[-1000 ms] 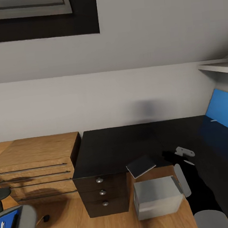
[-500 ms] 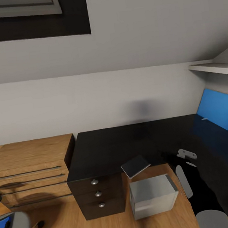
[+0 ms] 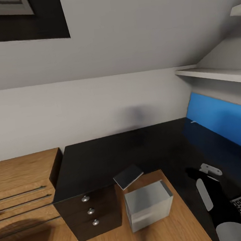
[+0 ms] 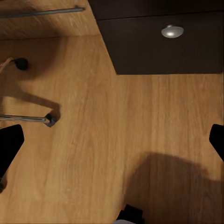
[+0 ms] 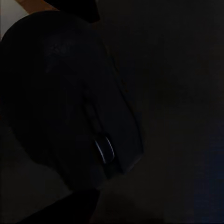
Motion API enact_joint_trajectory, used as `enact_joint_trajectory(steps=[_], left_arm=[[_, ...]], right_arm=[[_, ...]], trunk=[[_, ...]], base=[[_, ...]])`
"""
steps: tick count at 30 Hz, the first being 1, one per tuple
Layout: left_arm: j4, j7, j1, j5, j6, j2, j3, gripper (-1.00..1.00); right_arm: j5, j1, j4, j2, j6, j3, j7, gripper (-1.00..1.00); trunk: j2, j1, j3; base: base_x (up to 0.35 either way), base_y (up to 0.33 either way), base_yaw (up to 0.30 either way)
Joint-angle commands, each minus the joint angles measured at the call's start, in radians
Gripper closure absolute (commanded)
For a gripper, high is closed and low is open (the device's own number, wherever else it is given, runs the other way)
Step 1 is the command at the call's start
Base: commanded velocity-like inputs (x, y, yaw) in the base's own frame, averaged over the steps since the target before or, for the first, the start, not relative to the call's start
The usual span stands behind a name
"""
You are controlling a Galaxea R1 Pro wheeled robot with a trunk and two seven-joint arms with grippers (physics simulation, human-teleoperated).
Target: In the bedroom, organize the workspace by keeping the computer under the desk, ensuring the monitor is on the desk, placing the keyboard on the desk next to the monitor, placing the mouse on the desk next to the keyboard, moving the folder from the swivel chair onto the desk next to the mouse, stacking the notebook on top of the folder with the pen on top of the notebook, and positioning the swivel chair next to the desk.
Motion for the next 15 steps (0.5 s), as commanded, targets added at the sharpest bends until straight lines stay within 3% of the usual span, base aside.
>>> enact_joint_trajectory(steps=[1,8,15], left_arm=[[0.0,0.007,-0.001,0.011,-0.006,0.002,-0.008,-1.0],[0.0,0.007,-0.001,0.011,-0.006,-0.001,-0.008,-1.0],[-0.002,0.007,-0.001,0.009,-0.006,-0.002,-0.011,-1.0]], right_arm=[[-0.011,-0.001,-0.001,-0.004,0.001,-0.005,-0.007,1.0],[-0.01,-0.001,0.056,-0.027,-0.034,-0.02,-0.007,1.0],[-0.006,-0.001,0.081,-0.027,-0.071,-0.015,-0.006,1.0]], trunk=[[-0.001,0.0,-0.001],[-0.001,0.0,-0.001],[-0.001,0.0,-0.001]], base=[[0.0,0.0,-0.296],[0.0,0.0,-0.296],[0.0,0.0,-0.254]])
